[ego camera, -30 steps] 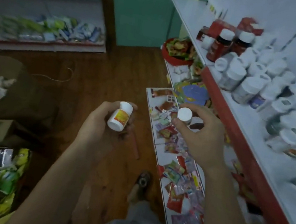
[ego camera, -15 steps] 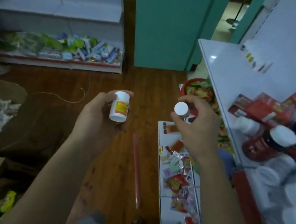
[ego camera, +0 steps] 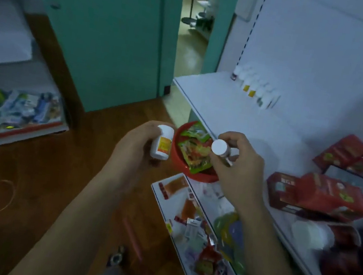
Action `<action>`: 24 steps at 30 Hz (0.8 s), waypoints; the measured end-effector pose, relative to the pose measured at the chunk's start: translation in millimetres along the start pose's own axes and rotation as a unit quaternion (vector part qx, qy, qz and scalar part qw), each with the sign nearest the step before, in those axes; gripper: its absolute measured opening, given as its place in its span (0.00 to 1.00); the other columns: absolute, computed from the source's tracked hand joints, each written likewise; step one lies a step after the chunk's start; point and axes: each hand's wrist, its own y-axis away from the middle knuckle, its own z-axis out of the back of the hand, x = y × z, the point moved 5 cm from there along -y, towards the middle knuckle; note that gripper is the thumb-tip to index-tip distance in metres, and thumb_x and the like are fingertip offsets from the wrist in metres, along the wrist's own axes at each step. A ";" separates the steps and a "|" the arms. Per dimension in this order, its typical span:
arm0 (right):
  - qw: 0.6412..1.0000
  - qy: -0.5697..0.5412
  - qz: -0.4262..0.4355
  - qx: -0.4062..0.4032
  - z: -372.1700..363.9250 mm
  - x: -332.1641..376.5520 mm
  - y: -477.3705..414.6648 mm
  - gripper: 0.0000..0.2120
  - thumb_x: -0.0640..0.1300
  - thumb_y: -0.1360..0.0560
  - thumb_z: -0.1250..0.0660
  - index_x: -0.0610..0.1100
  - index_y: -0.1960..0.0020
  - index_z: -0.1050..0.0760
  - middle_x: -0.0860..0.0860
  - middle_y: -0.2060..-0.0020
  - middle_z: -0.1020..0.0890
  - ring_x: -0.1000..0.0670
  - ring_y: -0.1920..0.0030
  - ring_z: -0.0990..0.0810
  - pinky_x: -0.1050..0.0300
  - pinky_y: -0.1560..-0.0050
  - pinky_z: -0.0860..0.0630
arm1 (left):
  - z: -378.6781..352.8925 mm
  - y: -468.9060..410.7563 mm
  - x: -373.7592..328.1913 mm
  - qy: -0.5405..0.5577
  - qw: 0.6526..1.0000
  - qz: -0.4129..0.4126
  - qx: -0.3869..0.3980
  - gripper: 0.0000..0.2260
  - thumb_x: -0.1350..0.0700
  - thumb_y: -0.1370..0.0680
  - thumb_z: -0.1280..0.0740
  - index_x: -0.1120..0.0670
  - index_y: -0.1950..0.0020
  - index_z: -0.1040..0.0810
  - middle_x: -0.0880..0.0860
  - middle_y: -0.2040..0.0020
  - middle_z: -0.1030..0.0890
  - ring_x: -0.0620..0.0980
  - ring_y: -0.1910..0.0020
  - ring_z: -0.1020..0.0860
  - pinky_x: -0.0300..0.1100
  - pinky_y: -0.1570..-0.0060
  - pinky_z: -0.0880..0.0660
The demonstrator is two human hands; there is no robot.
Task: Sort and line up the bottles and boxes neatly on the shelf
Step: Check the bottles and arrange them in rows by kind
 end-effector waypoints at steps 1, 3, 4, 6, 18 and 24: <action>1.000 0.004 -0.011 -0.016 -6.2 -0.7 -13.3 0.16 0.44 0.27 0.22 0.55 0.45 0.24 0.54 0.50 0.17 0.53 0.50 0.20 0.59 0.53 0.21 | 2.5 -22.9 -8.6 -0.039 0.999 -0.002 0.015 0.13 0.54 0.16 0.41 0.53 0.42 0.17 0.49 0.59 0.18 0.48 0.60 0.22 0.41 0.63 0.29; 0.998 0.014 -0.030 -0.053 -15.7 -0.6 -37.2 0.15 0.42 0.27 0.22 0.52 0.45 0.23 0.55 0.51 0.17 0.53 0.50 0.20 0.52 0.52 0.20 | 4.5 -65.7 -24.2 -0.063 0.997 0.004 0.049 0.12 0.55 0.16 0.40 0.53 0.43 0.17 0.48 0.60 0.19 0.46 0.62 0.22 0.39 0.65 0.28; 0.996 0.021 -0.040 -0.074 -18.9 -0.7 -48.5 0.14 0.41 0.27 0.23 0.52 0.46 0.22 0.56 0.52 0.17 0.54 0.50 0.20 0.51 0.51 0.21 | 3.2 -84.7 -31.7 -0.069 0.995 0.008 0.066 0.12 0.55 0.16 0.40 0.53 0.43 0.17 0.49 0.59 0.18 0.46 0.62 0.21 0.38 0.65 0.28; 0.992 0.040 -0.054 -0.107 -24.2 -1.0 -69.2 0.14 0.40 0.27 0.23 0.51 0.46 0.22 0.56 0.51 0.18 0.56 0.50 0.21 0.52 0.49 0.22 | -1.6 -120.7 -44.0 -0.081 0.992 0.015 0.095 0.11 0.54 0.16 0.38 0.51 0.43 0.16 0.52 0.54 0.17 0.46 0.59 0.20 0.39 0.63 0.27; 0.946 0.120 -0.172 -0.246 13.3 -82.2 -145.4 0.18 0.43 0.27 0.23 0.51 0.39 0.19 0.53 0.49 0.24 0.59 0.53 0.22 0.75 0.56 0.31 | -121.5 -266.4 -27.4 -0.176 0.945 0.009 0.277 0.10 0.56 0.16 0.38 0.47 0.45 0.17 0.51 0.49 0.17 0.51 0.50 0.19 0.43 0.57 0.22; 0.915 0.100 -0.258 -0.292 40.3 -153.5 -199.9 0.18 0.41 0.28 0.24 0.48 0.40 0.23 0.53 0.54 0.21 0.55 0.60 0.20 0.69 0.61 0.31 | -159.9 -305.6 -10.9 -0.211 0.926 -0.034 0.313 0.09 0.59 0.16 0.36 0.48 0.43 0.18 0.49 0.48 0.19 0.42 0.55 0.19 0.40 0.57 0.19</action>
